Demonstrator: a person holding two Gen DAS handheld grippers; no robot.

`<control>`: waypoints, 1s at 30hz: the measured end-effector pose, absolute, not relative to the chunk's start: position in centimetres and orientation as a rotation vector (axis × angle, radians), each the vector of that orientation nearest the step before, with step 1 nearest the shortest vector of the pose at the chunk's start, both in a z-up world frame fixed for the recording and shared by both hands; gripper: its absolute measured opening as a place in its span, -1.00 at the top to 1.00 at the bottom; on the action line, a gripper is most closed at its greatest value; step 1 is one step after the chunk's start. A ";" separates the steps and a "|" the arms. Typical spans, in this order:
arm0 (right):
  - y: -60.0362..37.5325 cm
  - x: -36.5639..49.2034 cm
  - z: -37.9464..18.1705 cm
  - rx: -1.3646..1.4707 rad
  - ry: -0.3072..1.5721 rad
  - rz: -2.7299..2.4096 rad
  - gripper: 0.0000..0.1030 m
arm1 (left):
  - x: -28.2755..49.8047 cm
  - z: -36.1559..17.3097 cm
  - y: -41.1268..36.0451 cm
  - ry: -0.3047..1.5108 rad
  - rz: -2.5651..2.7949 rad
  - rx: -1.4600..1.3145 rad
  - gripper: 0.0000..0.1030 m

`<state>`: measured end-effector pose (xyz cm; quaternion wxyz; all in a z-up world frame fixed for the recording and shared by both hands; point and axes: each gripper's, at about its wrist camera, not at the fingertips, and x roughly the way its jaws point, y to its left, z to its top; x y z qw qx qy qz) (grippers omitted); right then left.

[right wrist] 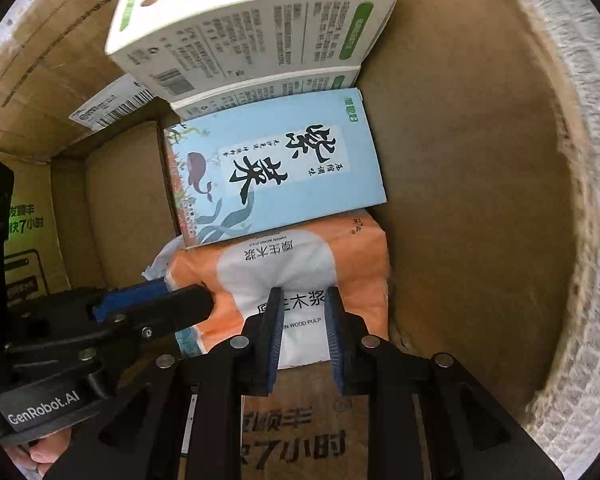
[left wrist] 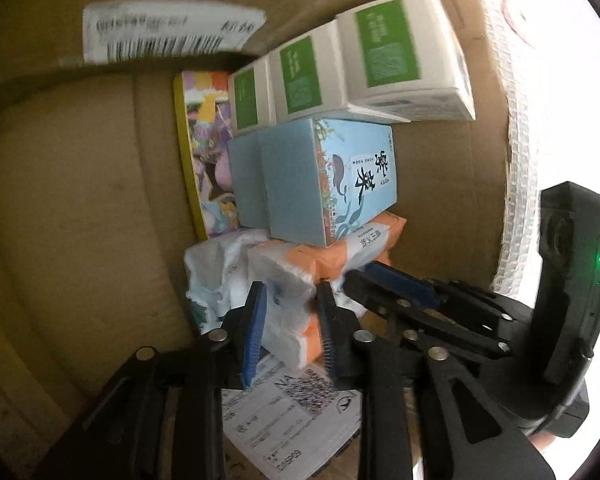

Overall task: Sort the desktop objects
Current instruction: 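Withdraw both grippers from the box and move back to the pile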

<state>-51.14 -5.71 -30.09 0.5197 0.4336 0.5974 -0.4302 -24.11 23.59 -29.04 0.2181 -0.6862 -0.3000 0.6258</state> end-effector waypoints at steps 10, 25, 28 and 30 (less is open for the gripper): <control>-2.4 -51.3 -22.4 0.926 1.204 -1.081 0.65 | -23.2 -21.2 21.9 -0.644 1.958 -1.721 0.31; 8.4 -44.3 -13.3 0.464 1.106 -1.058 0.65 | -16.5 -11.9 16.5 -0.273 2.204 -1.305 0.30; 10.2 -42.7 -12.6 0.434 1.010 -1.053 0.65 | -14.3 -10.5 14.4 -0.163 2.280 -1.195 0.29; 11.6 -41.5 -12.2 0.410 0.952 -1.075 0.65 | -12.6 -10.2 12.9 -0.100 2.333 -1.133 0.21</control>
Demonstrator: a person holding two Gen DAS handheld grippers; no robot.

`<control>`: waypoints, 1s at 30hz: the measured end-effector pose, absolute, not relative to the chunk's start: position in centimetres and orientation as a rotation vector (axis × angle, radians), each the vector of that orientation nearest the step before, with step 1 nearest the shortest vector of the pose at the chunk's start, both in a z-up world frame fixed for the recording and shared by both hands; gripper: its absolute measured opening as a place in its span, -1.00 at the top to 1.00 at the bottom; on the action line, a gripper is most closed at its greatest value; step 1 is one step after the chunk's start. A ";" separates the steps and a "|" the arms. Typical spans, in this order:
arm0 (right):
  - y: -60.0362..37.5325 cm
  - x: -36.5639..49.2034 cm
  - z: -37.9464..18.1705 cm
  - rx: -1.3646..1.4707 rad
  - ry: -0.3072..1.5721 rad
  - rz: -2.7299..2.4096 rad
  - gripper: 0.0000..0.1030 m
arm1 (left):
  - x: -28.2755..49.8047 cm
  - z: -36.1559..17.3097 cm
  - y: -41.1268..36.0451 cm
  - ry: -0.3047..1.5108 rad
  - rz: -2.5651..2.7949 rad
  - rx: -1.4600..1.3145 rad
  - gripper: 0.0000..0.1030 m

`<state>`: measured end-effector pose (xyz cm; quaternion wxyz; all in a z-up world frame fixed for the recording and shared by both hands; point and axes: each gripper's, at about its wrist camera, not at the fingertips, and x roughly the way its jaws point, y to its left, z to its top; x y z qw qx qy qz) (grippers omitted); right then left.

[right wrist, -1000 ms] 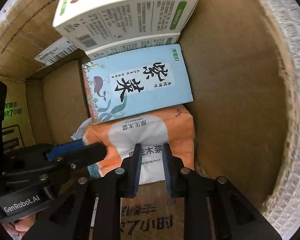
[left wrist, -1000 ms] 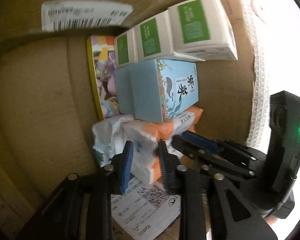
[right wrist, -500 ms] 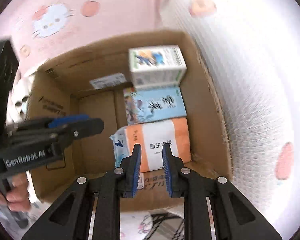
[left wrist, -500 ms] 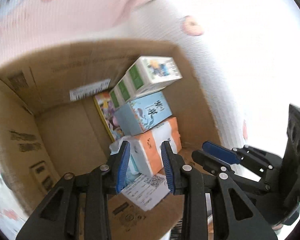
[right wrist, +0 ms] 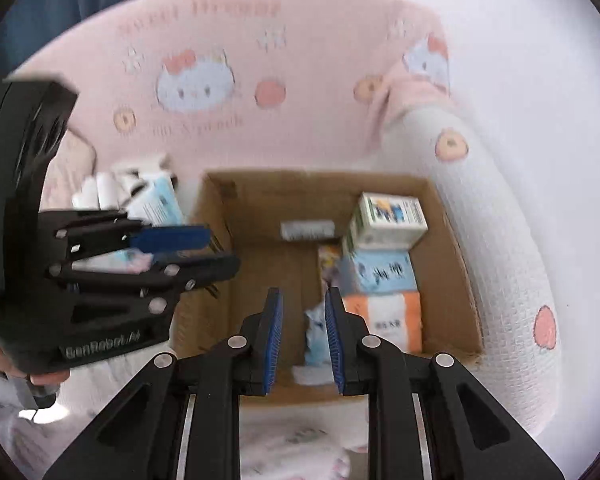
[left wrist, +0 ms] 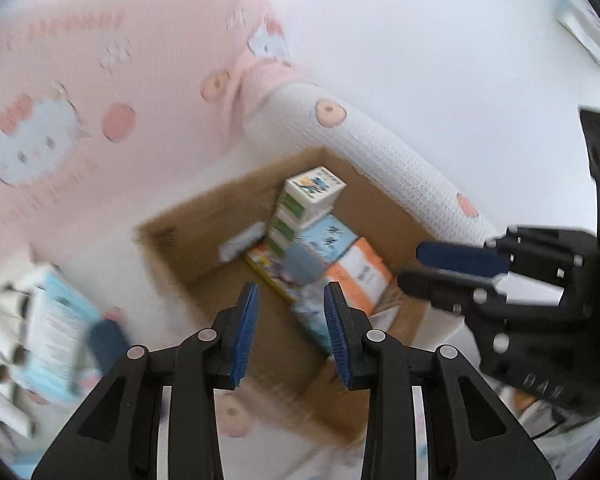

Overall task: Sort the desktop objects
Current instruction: 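Withdraw both grippers from the box and move back to the pile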

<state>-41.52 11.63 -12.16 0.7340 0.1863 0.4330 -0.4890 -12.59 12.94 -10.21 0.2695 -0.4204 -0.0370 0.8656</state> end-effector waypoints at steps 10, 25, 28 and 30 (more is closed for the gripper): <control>18.0 -34.2 -14.9 0.323 0.856 -1.047 0.65 | -5.6 -11.0 3.2 -0.182 2.518 -1.057 0.09; 21.7 -28.2 -17.9 0.249 0.702 -0.826 0.54 | -1.4 -14.7 -2.1 0.027 2.722 -1.133 -0.18; 22.7 -27.7 -18.6 0.227 0.656 -0.816 0.16 | -1.0 -16.0 -2.7 0.013 2.729 -1.164 -0.19; 23.4 -27.3 -19.1 0.197 0.635 -0.829 -0.14 | -0.8 -16.9 -3.2 0.004 2.735 -1.195 -0.19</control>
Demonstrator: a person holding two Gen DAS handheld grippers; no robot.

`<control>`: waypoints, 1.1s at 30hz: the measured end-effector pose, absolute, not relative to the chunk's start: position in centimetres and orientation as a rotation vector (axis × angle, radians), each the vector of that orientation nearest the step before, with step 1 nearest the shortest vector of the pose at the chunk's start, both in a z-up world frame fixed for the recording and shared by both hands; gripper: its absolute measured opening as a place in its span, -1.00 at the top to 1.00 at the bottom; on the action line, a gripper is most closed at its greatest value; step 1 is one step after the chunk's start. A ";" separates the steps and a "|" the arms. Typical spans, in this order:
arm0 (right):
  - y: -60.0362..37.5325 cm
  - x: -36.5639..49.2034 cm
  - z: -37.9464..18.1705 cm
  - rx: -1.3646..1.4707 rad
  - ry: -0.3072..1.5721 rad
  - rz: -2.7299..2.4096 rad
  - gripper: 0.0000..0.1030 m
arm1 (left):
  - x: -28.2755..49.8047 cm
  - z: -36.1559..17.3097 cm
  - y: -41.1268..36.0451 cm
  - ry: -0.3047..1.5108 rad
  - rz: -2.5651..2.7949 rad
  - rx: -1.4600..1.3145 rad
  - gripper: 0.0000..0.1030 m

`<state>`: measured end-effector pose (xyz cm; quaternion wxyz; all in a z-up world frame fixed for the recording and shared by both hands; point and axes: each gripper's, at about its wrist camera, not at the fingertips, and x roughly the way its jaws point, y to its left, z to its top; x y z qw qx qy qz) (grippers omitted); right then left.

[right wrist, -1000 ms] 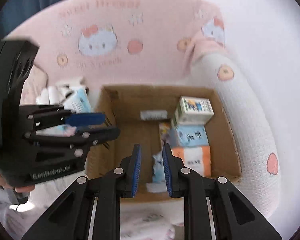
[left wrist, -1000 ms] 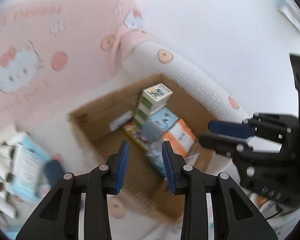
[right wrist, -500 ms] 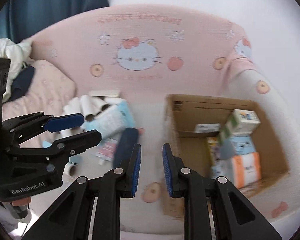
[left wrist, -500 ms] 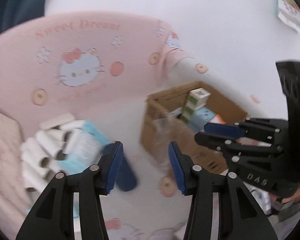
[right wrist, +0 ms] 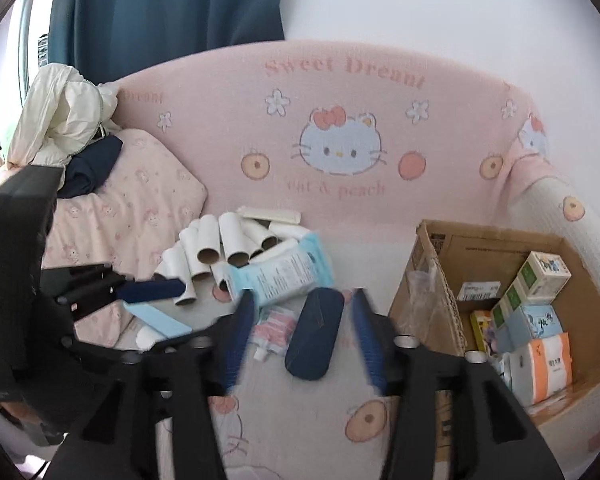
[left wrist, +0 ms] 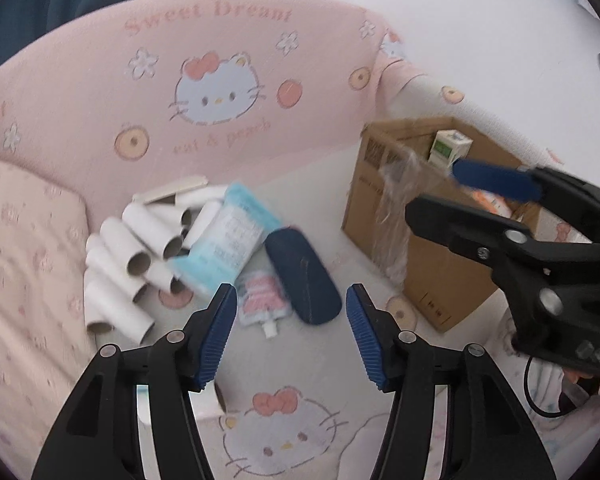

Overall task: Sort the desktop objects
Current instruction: 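Withdraw both grippers from the box and move back to the pile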

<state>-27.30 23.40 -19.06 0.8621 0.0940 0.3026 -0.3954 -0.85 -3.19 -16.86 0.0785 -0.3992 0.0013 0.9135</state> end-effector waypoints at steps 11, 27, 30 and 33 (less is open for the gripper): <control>25.9 -24.6 -22.0 0.106 0.606 -0.799 -0.26 | -0.2 -21.3 -9.2 -0.467 2.751 -1.402 -0.19; 22.2 -21.5 -28.6 0.362 0.671 -0.634 -0.35 | 2.7 -24.8 -18.7 -0.792 2.865 -1.417 -0.28; 22.4 -20.1 -30.0 0.338 0.723 -0.591 -0.35 | 3.1 -25.3 -19.7 -0.827 2.881 -1.423 -0.28; 22.9 -19.2 -31.1 0.326 0.754 -0.554 -0.35 | 3.6 -25.7 -20.5 -0.825 2.899 -1.440 -0.28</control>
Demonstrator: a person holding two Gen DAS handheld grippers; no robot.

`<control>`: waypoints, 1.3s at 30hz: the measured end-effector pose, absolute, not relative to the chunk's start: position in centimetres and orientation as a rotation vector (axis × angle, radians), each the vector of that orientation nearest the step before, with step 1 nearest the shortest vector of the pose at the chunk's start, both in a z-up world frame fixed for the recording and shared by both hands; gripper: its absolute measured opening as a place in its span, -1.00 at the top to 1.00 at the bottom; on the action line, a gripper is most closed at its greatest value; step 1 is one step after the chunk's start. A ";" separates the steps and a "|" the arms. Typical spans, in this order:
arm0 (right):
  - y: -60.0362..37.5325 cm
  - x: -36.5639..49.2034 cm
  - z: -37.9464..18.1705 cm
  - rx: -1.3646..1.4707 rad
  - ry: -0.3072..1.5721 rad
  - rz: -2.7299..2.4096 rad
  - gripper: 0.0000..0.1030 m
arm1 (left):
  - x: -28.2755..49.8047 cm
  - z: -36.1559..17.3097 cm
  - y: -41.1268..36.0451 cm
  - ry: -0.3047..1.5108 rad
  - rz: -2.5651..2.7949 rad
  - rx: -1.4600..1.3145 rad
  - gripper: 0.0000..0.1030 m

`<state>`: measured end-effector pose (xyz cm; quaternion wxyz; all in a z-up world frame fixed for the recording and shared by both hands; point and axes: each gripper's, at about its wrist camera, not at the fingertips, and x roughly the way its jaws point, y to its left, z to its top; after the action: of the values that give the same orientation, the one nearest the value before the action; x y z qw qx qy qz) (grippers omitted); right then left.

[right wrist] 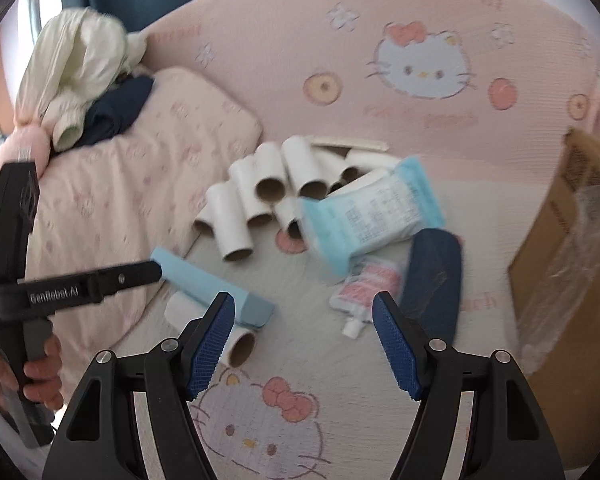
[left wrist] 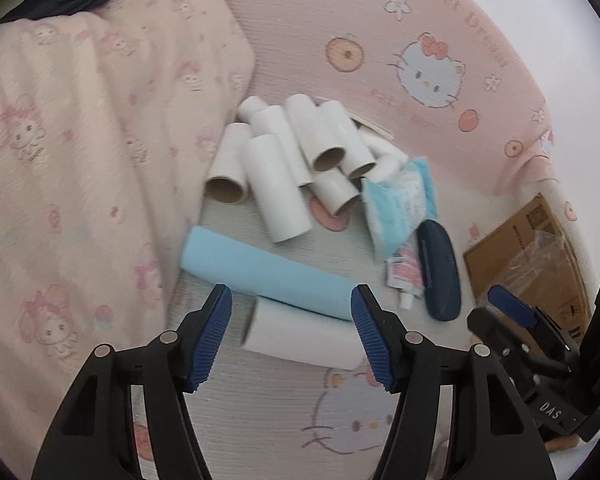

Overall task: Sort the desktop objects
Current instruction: 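Withdraw both grippers from the box and move back to the pile, then close both grippers on the denim pencil case from opposite sides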

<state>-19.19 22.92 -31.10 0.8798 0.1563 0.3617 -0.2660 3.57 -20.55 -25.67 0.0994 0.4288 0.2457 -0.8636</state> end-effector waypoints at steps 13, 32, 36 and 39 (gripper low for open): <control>23.0 -17.1 -33.1 0.178 0.803 -0.589 -0.35 | 3.3 -26.4 -23.2 0.889 -2.541 1.234 -0.28; 17.8 -23.5 -36.4 0.324 0.771 -0.871 -0.35 | -8.3 -29.6 -10.5 1.092 -2.740 1.573 0.13; 16.9 -23.7 -36.8 0.360 0.764 -0.865 -0.35 | -10.6 -31.0 -8.7 1.119 -2.708 1.653 0.13; 15.9 -23.8 -37.2 0.401 0.759 -0.851 -0.35 | -11.7 -32.0 -8.1 1.098 -2.678 1.684 0.12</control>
<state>-23.81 15.87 -37.20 0.8228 0.1886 0.3568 -0.4000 -11.66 -8.10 -31.96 -0.1035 0.5003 0.3261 -0.7954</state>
